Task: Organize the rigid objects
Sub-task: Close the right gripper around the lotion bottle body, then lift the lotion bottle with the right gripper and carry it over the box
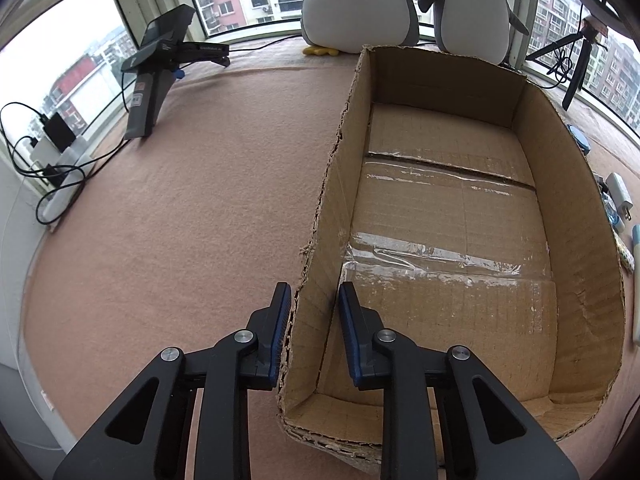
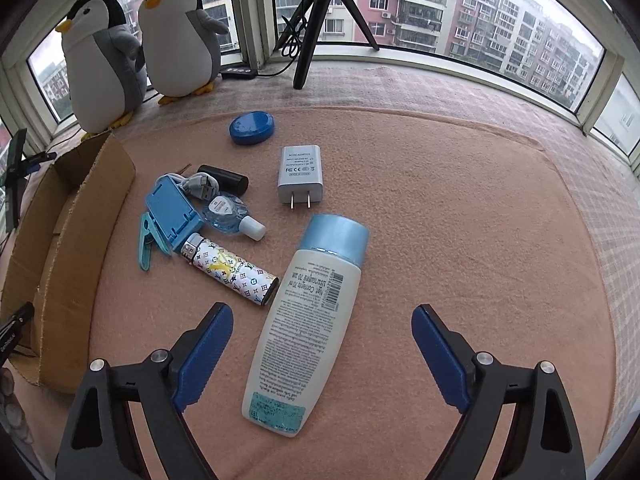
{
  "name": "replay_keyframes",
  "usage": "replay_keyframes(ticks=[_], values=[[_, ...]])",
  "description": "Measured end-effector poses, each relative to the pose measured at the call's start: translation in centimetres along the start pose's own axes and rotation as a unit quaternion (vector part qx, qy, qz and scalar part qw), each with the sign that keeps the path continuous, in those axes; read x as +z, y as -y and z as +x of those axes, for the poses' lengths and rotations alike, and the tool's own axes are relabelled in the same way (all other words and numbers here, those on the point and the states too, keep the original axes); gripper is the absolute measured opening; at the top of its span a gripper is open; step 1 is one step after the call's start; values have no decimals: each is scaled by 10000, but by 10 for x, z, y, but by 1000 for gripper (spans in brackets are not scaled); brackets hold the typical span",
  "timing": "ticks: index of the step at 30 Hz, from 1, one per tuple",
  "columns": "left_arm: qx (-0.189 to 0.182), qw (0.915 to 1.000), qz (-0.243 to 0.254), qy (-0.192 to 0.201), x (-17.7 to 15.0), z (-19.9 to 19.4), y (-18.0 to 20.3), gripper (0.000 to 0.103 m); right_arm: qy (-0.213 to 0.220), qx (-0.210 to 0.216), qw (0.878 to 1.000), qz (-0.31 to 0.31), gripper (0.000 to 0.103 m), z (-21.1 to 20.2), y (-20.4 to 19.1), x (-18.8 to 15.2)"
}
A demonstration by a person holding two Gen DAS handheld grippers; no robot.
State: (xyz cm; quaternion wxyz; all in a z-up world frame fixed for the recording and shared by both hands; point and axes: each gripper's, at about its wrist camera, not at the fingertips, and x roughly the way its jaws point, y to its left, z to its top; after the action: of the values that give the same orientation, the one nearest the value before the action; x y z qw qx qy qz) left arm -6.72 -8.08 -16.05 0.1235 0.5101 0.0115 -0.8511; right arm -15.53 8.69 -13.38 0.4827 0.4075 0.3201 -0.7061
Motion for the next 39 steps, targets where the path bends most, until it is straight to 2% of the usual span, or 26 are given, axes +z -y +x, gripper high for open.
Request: replay_keyframes(ticks=[8,12,21,26,28,39], values=[[4,10000,-7,2,0,0,0,23,-194,-206,9985,-462,79,18,-13,0],[7,10000,-6,6,0,0,0,23,-292,-239,9974,-609,70,25,-10,1],[10,10000,-8,7,0,-1,-1,23,-413,-277,9966,-656,67,38,10,7],[14,10000,-13,7,0,-1,-1,23,-411,-113,9964,-729,56,42,7,12],[16,10000,-14,10,-1,0,-1,23,-430,40,9965,-715,44,42,6,13],[29,10000,-25,38,-1,0,-1,23,-416,378,9966,-602,44,40,14,10]])
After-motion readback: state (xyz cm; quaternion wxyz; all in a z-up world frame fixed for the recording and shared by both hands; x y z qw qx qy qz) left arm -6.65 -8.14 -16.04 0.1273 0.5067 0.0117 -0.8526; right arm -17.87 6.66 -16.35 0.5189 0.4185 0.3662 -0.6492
